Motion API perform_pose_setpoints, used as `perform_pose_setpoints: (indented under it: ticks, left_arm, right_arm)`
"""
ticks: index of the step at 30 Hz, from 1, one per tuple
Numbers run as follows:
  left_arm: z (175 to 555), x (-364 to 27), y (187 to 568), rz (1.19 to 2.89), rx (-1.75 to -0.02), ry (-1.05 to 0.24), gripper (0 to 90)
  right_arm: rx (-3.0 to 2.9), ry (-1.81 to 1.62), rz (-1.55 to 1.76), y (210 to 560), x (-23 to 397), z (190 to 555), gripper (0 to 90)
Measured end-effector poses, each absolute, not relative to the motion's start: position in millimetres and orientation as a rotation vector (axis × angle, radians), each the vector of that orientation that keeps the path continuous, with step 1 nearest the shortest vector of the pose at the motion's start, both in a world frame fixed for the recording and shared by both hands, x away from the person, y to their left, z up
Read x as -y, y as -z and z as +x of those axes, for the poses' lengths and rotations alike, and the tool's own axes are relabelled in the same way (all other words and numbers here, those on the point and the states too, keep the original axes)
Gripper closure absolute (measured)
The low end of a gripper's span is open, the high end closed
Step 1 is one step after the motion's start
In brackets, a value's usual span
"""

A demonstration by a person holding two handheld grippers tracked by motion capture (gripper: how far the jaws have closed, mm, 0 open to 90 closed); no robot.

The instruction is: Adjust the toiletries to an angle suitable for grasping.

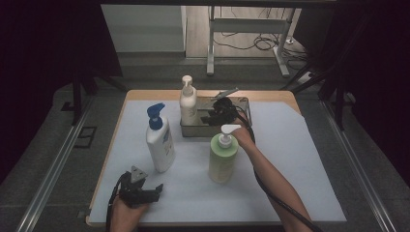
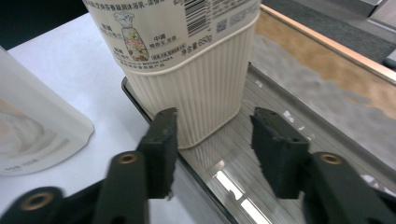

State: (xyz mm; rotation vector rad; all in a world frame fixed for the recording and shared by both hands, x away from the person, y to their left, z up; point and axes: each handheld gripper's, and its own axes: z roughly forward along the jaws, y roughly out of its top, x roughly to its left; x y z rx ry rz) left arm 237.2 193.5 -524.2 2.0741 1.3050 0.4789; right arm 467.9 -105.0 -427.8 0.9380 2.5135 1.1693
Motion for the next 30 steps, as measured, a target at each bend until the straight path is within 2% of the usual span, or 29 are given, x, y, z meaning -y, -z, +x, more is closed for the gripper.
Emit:
perform_pose_setpoints:
  ticks: [12,22,30]
  left_arm:
    - [237.2,-193.5,524.0,2.077,-1.306,-0.477,10.5]
    - [237.4,-193.2,523.8,2.078,-1.307,-0.477,10.7]
    - [237.1,-193.1,524.1,2.075,-1.306,-0.480,10.6]
  right_arm:
    - [-2.514,-1.214,0.919,414.4,130.5,452.3,34.3]
    - [-2.485,-1.218,0.943,407.2,161.7,434.4,26.4]
    - [-2.467,-1.228,0.954,407.3,182.3,418.1,23.4]
